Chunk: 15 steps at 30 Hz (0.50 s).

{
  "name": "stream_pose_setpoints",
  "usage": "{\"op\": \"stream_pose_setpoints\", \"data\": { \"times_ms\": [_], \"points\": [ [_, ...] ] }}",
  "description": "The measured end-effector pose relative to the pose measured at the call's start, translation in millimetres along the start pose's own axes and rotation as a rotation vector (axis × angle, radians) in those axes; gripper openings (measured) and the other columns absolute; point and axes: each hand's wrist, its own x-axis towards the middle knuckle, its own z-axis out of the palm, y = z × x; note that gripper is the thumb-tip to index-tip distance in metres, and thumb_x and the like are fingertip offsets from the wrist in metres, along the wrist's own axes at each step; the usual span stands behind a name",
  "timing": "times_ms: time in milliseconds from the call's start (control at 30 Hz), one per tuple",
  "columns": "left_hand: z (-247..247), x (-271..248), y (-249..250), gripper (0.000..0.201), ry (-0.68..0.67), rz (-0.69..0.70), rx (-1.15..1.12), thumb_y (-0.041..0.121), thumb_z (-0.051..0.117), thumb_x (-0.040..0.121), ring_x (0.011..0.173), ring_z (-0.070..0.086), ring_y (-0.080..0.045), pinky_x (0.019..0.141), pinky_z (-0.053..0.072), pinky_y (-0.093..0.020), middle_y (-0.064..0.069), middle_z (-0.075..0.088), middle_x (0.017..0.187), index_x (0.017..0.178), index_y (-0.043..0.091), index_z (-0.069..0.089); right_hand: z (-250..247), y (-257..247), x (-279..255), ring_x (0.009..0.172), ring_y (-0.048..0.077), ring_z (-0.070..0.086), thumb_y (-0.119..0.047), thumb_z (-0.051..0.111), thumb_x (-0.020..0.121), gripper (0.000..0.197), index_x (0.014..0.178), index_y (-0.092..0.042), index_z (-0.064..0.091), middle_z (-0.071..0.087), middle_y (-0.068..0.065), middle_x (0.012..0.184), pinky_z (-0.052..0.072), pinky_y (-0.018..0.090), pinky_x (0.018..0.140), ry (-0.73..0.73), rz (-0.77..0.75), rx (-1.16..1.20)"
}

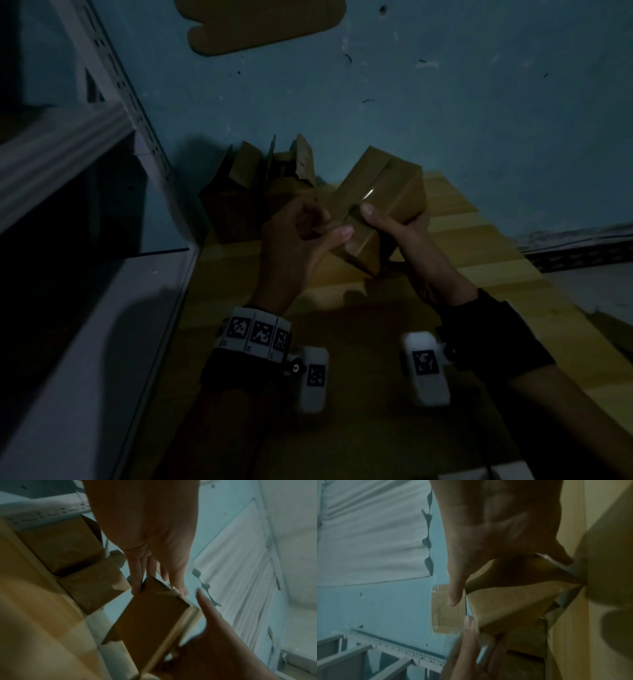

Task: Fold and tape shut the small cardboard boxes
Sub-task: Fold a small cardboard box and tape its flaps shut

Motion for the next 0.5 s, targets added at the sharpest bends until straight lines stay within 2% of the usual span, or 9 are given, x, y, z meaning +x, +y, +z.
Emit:
{"op": "stream_pose_setpoints", "data": {
  "times_ms": [67, 200, 300, 367, 433, 500],
  "points": [
    [1.2, -1.0, -0.7, 0.021, -0.025, 0.060, 0.055, 0.023, 0.080, 0.079, 0.084, 0.067, -0.006, 0.070, 0.056, -0.019, 0.005, 0.067, 0.089, 0.091, 0.015, 0.065, 1.0, 0.5, 0.3, 0.109, 0.009, 0.062, -0.045, 0.084, 0.069, 0.108, 0.152, -0.029, 0.016, 0.056, -0.010, 0.129, 0.059, 0.042, 0.083, -0.012, 0.001, -0.024],
    [1.7, -1.4, -0.2, 0.015, -0.073, 0.096, 0.013, 0.015, 0.073, 0.086, 0.075, 0.066, -0.009, 0.067, 0.054, -0.019, -0.002, 0.066, 0.078, 0.083, 0.004, 0.064, -1.6, 0.2, 3.8, 0.114, 0.015, 0.062, -0.045, 0.087, 0.060, 0.119, 0.155, -0.026, 0.017, 0.056, -0.007, 0.133, 0.057, 0.047, 0.094, 0.021, -0.020, -0.032],
    [2.4, -0.2, -3.1, 0.024, -0.086, 0.089, -0.011, 0.020, 0.072, 0.087, 0.071, 0.060, -0.023, 0.067, 0.052, -0.036, -0.008, 0.059, 0.071, 0.076, 0.002, 0.060, -1.8, 0.0, 4.0, 0.115, 0.015, 0.063, -0.043, 0.086, 0.061, 0.115, 0.153, -0.026, 0.019, 0.056, -0.007, 0.132, 0.057, 0.041, 0.091, 0.030, -0.051, -0.027],
    [1.9, 1.4, -5.3, 0.032, -0.080, 0.078, -0.020, 0.030, 0.072, 0.085, 0.069, 0.056, -0.030, 0.066, 0.052, -0.045, -0.011, 0.055, 0.068, 0.074, 0.004, 0.057, -2.6, 1.3, 4.5, 0.114, 0.015, 0.063, -0.040, 0.087, 0.065, 0.112, 0.153, -0.026, 0.019, 0.056, -0.006, 0.132, 0.058, 0.037, 0.085, 0.026, -0.055, -0.018],
    [0.3, 2.2, -4.9, 0.032, -0.062, 0.063, -0.011, 0.037, 0.071, 0.082, 0.072, 0.061, -0.031, 0.069, 0.056, -0.053, -0.013, 0.058, 0.070, 0.074, 0.009, 0.058, -3.2, 2.0, 4.6, 0.114, 0.015, 0.063, -0.037, 0.090, 0.069, 0.110, 0.153, -0.026, 0.020, 0.056, -0.006, 0.133, 0.058, 0.035, 0.082, 0.023, -0.061, -0.013],
    [-1.9, 1.7, -3.4, 0.030, -0.051, 0.036, -0.019, 0.042, 0.071, 0.080, 0.080, 0.066, -0.033, 0.072, 0.057, -0.057, -0.015, 0.064, 0.077, 0.075, 0.015, 0.059, -3.7, 3.1, 6.1, 0.114, 0.013, 0.063, -0.040, 0.089, 0.066, 0.108, 0.151, -0.026, 0.023, 0.057, -0.007, 0.132, 0.058, 0.037, 0.086, 0.013, -0.074, -0.021]
  ]
}}
